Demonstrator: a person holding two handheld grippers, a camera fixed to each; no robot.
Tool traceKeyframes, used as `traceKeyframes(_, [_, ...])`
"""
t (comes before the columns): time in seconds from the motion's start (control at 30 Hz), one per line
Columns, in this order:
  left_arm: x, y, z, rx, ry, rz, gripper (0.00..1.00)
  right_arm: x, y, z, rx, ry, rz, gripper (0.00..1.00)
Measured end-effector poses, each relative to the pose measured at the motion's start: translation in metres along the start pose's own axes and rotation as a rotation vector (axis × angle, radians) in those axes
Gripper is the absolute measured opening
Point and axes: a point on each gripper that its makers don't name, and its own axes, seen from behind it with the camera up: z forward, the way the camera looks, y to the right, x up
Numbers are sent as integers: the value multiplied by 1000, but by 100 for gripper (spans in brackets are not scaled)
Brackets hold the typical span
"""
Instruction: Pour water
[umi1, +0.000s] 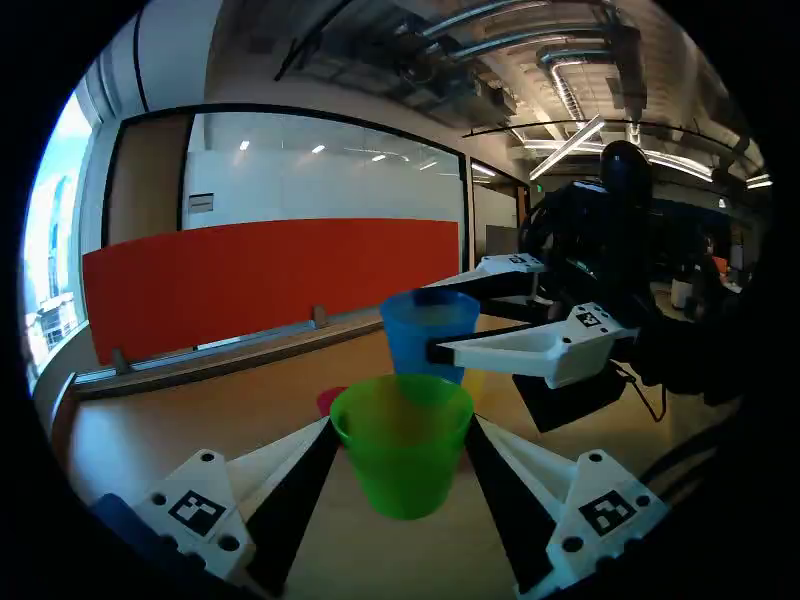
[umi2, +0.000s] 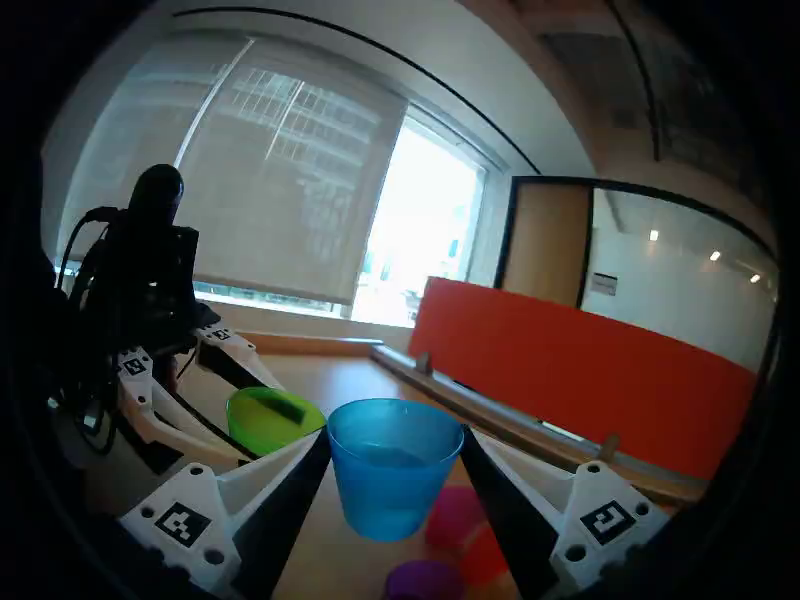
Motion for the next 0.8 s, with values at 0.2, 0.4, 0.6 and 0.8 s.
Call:
traceKeyframes(0.2, [-1,4,-1,-8,-2,4,87,4,3,-2,16,-16,-93,94])
traceKeyframes(0.4, [0,9,-1,-23,0,5,87,7,3,-2,28,-30,-173,94])
traceKeyframes(0.6, [0,15,0,-34,-1,11,87,11,1,-1,36,-40,-242,94])
traceKeyframes(0.8, [-2,19,0,-41,-3,11,87,16,-2,0,46,-43,-323,94])
